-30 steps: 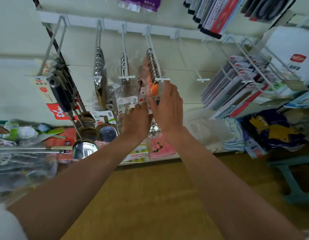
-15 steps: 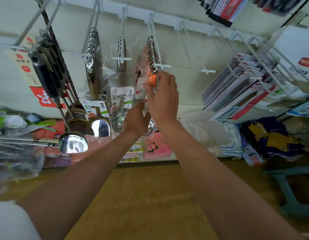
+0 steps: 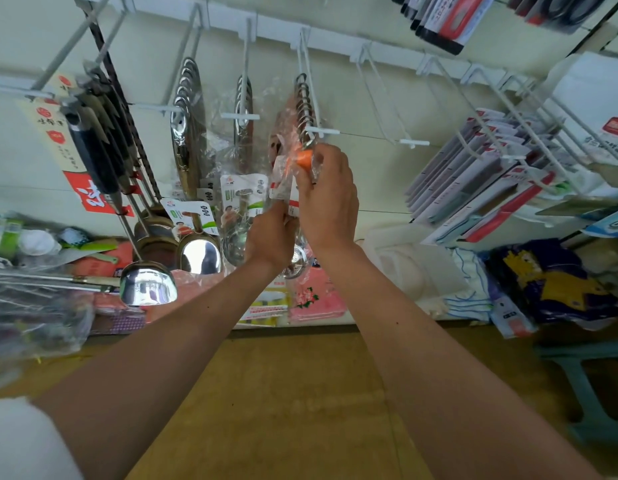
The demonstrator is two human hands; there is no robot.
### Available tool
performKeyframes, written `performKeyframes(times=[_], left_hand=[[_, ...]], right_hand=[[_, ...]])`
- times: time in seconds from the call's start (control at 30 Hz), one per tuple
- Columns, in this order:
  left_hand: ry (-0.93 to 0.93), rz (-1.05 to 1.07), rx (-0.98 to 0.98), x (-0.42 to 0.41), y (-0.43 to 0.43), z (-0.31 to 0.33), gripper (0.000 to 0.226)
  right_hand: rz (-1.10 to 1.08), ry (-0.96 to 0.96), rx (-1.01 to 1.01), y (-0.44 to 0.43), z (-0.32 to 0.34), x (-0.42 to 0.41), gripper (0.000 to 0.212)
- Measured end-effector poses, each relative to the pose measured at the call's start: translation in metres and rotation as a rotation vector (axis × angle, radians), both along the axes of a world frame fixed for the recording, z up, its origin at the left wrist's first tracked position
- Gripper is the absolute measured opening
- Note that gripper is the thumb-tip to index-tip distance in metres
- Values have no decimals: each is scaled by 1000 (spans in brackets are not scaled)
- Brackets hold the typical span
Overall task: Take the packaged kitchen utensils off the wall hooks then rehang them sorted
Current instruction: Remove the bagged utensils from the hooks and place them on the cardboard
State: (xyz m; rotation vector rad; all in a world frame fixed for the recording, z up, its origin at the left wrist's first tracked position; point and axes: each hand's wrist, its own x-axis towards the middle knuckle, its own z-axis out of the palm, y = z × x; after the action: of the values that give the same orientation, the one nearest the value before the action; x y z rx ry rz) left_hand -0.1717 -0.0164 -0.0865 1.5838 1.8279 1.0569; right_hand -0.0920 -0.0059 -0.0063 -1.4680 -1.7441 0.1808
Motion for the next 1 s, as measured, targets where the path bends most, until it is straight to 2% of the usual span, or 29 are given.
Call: performKeyframes(times=[0.57,0.83,0.93,1.0], left_hand=[[-72,-39,31,-5,-47,15,15],[12,-39,-13,-42,-77,18,5],[58,-16,-50,-59,-86,21,15],[67,0,-67,-69,-91,22,11]], right_hand=[[15,-28,55,-38,5,1,33],[48,18,87,-56,-4,-23,32],[73,24,95,-62,-4,-36,31],[101,28,106,-67,-3,-46,32]])
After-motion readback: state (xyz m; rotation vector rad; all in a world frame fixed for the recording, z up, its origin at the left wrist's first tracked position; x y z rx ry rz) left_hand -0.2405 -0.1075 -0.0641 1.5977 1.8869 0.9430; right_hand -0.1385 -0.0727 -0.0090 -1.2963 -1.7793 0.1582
